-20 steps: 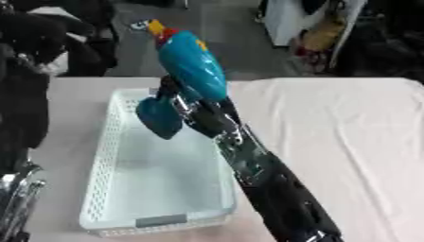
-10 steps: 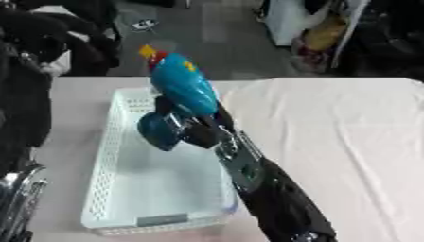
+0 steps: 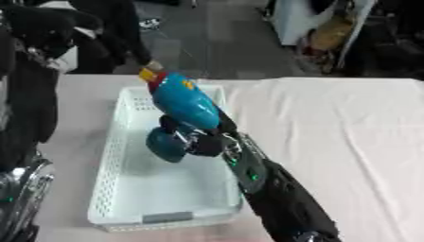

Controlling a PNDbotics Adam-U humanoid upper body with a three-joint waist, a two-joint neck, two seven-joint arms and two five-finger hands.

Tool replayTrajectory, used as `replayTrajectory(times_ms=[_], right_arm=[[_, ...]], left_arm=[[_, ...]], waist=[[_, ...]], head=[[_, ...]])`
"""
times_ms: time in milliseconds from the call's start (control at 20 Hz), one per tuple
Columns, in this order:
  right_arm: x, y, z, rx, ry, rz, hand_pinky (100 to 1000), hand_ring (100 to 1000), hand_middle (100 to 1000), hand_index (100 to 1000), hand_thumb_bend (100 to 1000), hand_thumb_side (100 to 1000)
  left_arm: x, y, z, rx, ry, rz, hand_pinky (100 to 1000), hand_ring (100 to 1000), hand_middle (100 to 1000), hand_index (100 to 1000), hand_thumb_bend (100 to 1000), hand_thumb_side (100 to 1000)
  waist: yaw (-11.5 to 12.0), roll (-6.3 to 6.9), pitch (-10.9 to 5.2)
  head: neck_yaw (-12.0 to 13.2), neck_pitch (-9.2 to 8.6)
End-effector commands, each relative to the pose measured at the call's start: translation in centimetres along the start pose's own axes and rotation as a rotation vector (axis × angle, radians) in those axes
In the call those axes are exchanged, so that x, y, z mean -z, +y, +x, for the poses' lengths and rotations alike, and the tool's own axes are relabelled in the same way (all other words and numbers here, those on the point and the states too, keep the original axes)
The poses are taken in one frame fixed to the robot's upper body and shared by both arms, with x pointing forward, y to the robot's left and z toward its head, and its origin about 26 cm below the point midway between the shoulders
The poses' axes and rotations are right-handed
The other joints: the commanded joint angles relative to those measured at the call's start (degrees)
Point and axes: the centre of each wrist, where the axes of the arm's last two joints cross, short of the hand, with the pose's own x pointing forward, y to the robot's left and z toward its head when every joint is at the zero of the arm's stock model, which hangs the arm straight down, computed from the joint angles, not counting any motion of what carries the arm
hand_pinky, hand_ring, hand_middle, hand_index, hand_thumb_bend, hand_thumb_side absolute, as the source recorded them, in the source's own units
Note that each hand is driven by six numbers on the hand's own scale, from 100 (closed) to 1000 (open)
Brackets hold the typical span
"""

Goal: Pick up objects on the table and place them in the box.

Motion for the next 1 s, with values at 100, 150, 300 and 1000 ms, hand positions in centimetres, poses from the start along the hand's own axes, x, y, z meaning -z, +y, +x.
replayTrajectory(times_ms=[100, 150, 300, 1000], right_arm=[[0.6, -0.6, -0.1, -0.022, -0.074, 0.071, 197, 443, 565, 727, 100, 1000], [0.5, -0.4, -0.2, -0.023, -0.085, 0.112, 822, 740, 818, 949, 218, 1000], [0.2, 0.1, -0.4, -0.019, -0.093, 0.259, 969, 850, 919, 1000, 334, 1000], [0.1, -1.9, -1.3, 0.000, -0.055, 0.390, 1000, 905, 984, 1000, 601, 1000]], left_arm=[[0.7, 0.1, 0.5, 0.004, -0.034, -0.001, 504, 626, 741, 667, 187, 826], [0.7, 0.1, 0.5, 0.004, -0.034, -0.001, 506, 627, 741, 667, 187, 825], [0.7, 0.1, 0.5, 0.003, -0.035, -0.001, 505, 627, 741, 667, 187, 826], [0.8, 0.1, 0.5, 0.003, -0.036, 0.001, 505, 627, 740, 666, 188, 827]], waist=[[0.1, 0.27, -0.80], [0.1, 0.26, -0.80], [0.1, 0.27, -0.83], [0.1, 0.23, -0.78]], head=[[0.6, -0.30], [0.6, -0.28], [0.6, -0.20], [1.0, -0.41]])
